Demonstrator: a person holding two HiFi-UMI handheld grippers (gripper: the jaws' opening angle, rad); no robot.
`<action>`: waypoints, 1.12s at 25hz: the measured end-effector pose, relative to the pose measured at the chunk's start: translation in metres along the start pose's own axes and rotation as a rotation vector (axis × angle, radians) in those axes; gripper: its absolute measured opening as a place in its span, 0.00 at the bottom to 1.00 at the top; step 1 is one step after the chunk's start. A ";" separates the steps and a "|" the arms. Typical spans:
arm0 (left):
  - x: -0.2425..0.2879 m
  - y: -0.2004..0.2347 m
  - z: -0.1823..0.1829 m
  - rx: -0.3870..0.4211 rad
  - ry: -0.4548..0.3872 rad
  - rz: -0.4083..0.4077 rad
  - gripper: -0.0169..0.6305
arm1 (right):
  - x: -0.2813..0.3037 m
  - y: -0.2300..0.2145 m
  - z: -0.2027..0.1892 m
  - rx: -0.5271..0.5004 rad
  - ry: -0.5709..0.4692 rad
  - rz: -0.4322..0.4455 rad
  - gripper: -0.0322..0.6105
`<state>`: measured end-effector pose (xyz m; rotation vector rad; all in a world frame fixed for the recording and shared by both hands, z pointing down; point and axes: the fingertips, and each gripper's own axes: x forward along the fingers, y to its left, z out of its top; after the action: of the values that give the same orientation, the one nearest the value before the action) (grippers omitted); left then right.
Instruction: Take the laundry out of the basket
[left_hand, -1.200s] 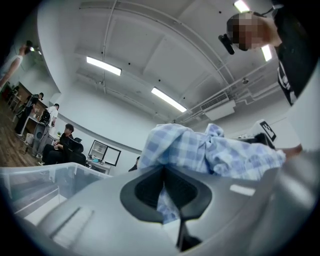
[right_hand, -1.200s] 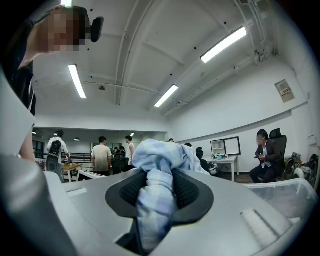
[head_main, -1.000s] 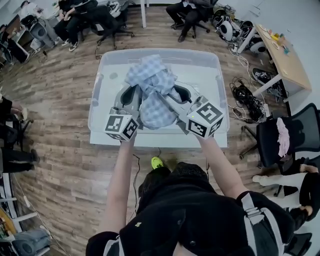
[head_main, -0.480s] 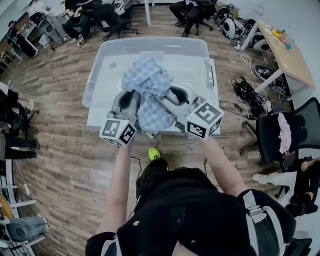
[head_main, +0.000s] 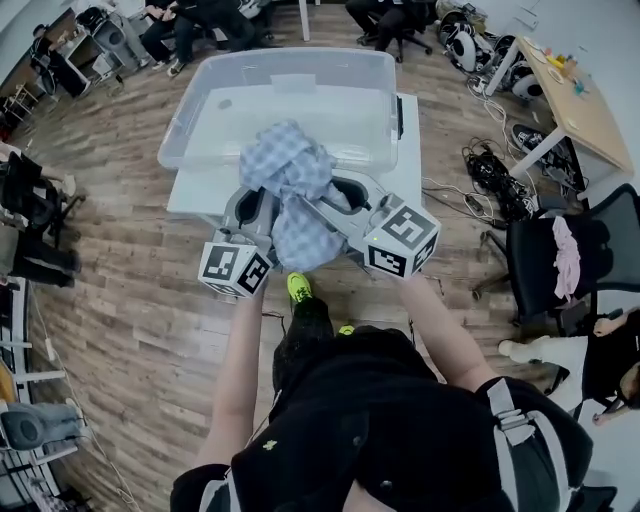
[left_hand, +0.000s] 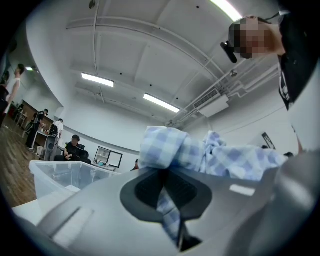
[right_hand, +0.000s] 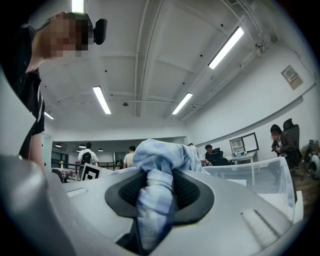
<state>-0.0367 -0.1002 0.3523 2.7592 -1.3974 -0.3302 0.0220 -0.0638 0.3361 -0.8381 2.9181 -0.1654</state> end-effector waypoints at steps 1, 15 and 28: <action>-0.007 -0.009 -0.002 0.003 0.006 0.003 0.04 | -0.008 0.006 -0.003 0.005 0.002 0.006 0.23; -0.074 -0.080 -0.036 -0.023 0.101 0.058 0.04 | -0.077 0.070 -0.048 0.111 0.019 0.047 0.23; -0.107 -0.066 -0.053 -0.104 0.166 0.042 0.04 | -0.063 0.098 -0.078 0.157 0.066 0.041 0.23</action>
<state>-0.0344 0.0210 0.4147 2.6034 -1.3552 -0.1631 0.0145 0.0581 0.4046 -0.7622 2.9319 -0.4208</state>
